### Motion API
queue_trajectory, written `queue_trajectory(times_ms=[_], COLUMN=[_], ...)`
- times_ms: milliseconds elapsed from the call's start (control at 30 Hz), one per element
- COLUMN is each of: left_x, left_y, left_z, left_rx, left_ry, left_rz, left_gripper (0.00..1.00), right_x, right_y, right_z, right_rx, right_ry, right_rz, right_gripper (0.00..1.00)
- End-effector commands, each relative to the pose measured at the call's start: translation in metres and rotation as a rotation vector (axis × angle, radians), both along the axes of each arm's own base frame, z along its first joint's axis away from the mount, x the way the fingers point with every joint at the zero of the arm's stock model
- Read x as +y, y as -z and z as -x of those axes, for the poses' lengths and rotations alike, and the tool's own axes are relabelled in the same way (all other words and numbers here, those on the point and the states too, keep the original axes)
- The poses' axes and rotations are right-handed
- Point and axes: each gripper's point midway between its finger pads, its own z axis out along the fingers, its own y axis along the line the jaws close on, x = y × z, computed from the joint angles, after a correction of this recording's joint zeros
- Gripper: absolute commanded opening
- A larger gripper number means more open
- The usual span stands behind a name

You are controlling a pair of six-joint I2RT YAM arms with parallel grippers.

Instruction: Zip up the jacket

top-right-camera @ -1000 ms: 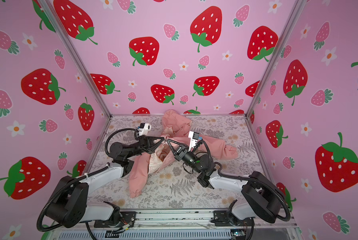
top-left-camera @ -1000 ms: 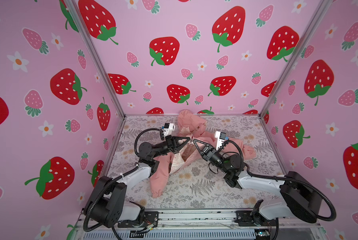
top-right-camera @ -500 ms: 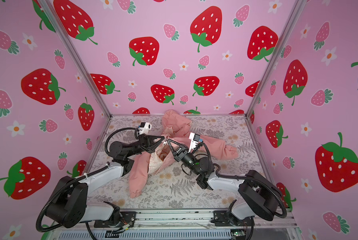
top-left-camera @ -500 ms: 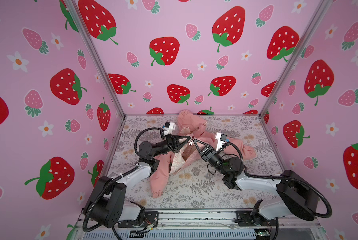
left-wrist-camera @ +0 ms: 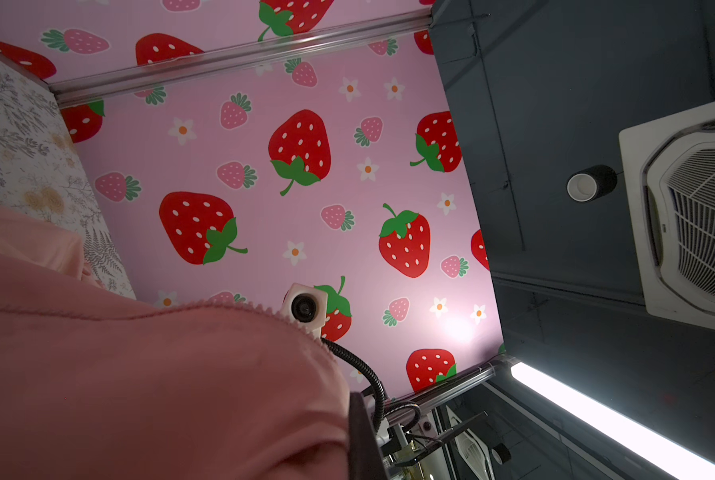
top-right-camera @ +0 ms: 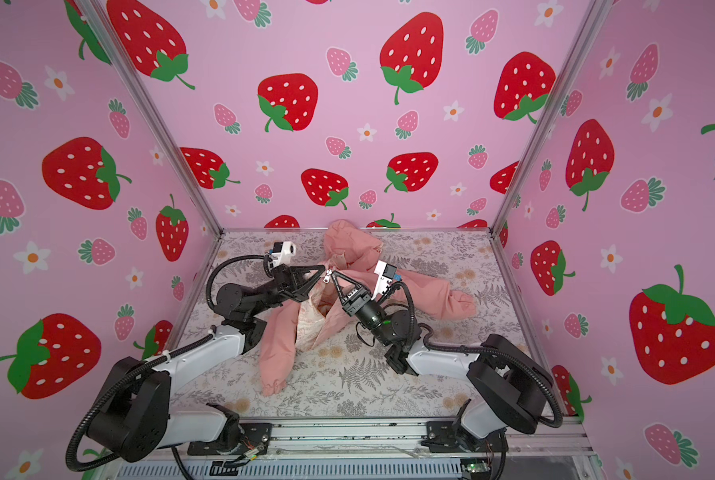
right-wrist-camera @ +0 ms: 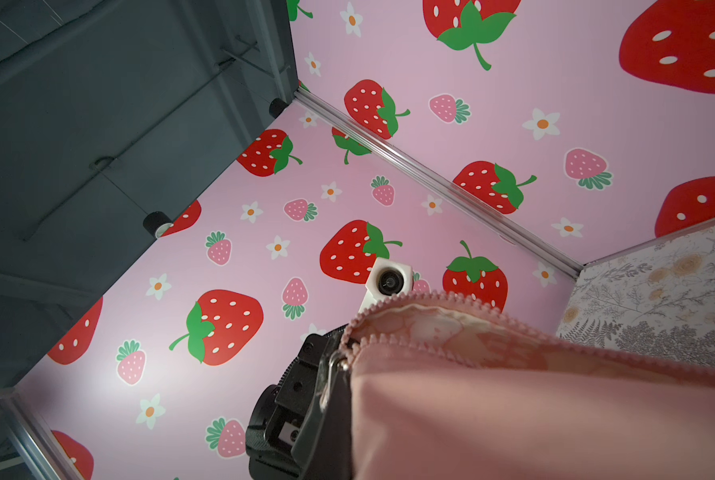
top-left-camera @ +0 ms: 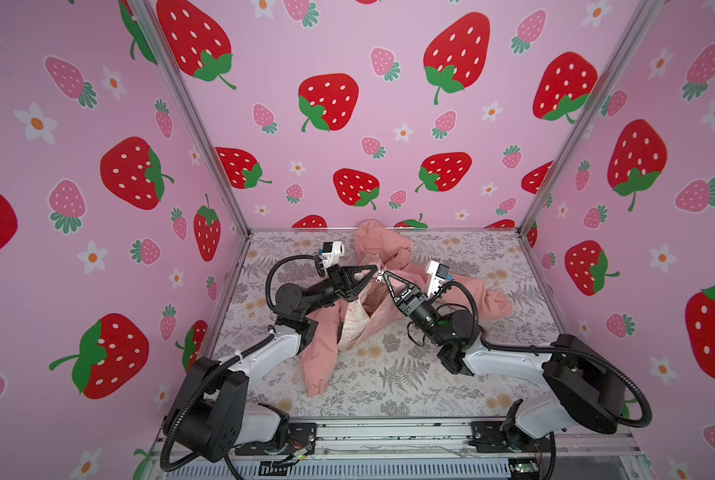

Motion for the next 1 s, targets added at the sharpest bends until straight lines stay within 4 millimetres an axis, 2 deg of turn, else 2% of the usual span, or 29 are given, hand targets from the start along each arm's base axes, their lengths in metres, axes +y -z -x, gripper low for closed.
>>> queue_trajectory(times_ms=[0, 100, 333, 500, 733, 833, 967], left_x=[0.032, 0.035, 0.035, 0.035, 0.038, 0.040, 0.040], left_y=[-0.056, -0.057, -0.037, -0.041, -0.034, -0.037, -0.038], left_z=[-0.002, -0.005, -0.021, -0.026, -0.032, -0.031, -0.028], left_rx=[-0.143, -0.136, -0.087, -0.096, -0.079, -0.084, -0.080], left_ry=[-0.188, -0.218, -0.264, -0.270, -0.291, -0.297, -0.286], left_rz=[0.179, 0.196, 0.182, 0.184, 0.177, 0.186, 0.188], left_gripper=[0.00, 0.00, 0.00, 0.00, 0.00, 0.00, 0.00], right_x=[0.030, 0.037, 0.049, 0.059, 0.065, 0.069, 0.062], right_y=[0.022, 0.025, 0.019, 0.021, 0.019, 0.025, 0.027], right_z=[0.022, 0.025, 0.047, 0.065, 0.088, 0.088, 0.082], right_rx=[0.023, 0.022, -0.010, -0.012, -0.015, -0.004, 0.000], right_ry=[-0.123, -0.131, -0.187, -0.223, -0.276, -0.273, -0.258], right_rz=[0.073, 0.084, 0.083, 0.087, 0.068, 0.090, 0.083], right_gripper=[0.00, 0.00, 0.00, 0.00, 0.00, 0.00, 0.00])
